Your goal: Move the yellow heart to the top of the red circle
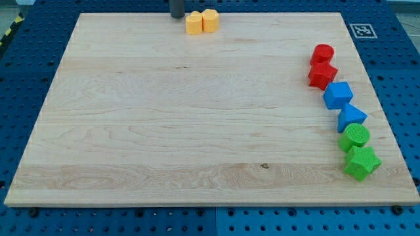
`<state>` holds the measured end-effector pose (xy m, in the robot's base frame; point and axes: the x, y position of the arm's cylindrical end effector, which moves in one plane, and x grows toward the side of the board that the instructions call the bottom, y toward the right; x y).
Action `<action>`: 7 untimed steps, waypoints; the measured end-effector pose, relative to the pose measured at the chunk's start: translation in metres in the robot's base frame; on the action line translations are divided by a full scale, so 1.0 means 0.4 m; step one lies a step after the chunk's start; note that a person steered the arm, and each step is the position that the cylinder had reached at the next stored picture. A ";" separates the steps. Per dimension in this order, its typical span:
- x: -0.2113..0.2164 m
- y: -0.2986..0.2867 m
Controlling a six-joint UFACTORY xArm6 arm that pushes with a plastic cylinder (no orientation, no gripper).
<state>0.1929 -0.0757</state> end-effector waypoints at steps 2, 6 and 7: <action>0.063 0.001; 0.135 0.170; 0.141 0.226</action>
<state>0.2492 0.0145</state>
